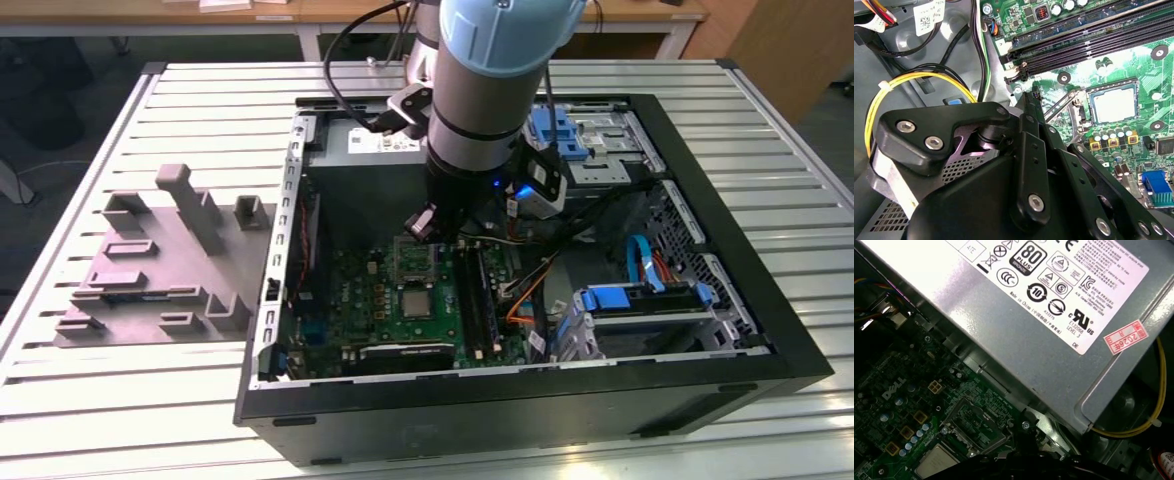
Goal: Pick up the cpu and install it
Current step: 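Close the cpu cover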
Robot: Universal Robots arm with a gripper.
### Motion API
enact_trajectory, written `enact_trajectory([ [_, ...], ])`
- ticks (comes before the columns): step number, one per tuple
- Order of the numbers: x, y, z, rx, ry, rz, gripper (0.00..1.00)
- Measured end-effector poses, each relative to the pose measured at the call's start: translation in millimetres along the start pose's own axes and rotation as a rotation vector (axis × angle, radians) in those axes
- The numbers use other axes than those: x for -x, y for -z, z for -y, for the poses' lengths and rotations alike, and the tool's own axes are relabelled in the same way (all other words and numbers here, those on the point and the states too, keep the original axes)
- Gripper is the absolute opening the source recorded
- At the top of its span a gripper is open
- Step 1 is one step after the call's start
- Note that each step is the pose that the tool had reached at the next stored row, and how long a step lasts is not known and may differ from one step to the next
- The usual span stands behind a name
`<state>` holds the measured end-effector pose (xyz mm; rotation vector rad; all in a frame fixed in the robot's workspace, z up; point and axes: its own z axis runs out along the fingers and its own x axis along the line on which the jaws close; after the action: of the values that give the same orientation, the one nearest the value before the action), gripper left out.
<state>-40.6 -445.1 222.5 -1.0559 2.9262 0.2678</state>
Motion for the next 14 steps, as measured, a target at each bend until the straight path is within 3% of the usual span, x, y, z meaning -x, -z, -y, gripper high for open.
enact_trajectory([
  [6,0.1,0.1,0.0,-0.0013,0.000,-0.0010,0.11],
  [14,0.2,3.8,-0.7,-0.0160,0.005,-0.0145,0.11],
])
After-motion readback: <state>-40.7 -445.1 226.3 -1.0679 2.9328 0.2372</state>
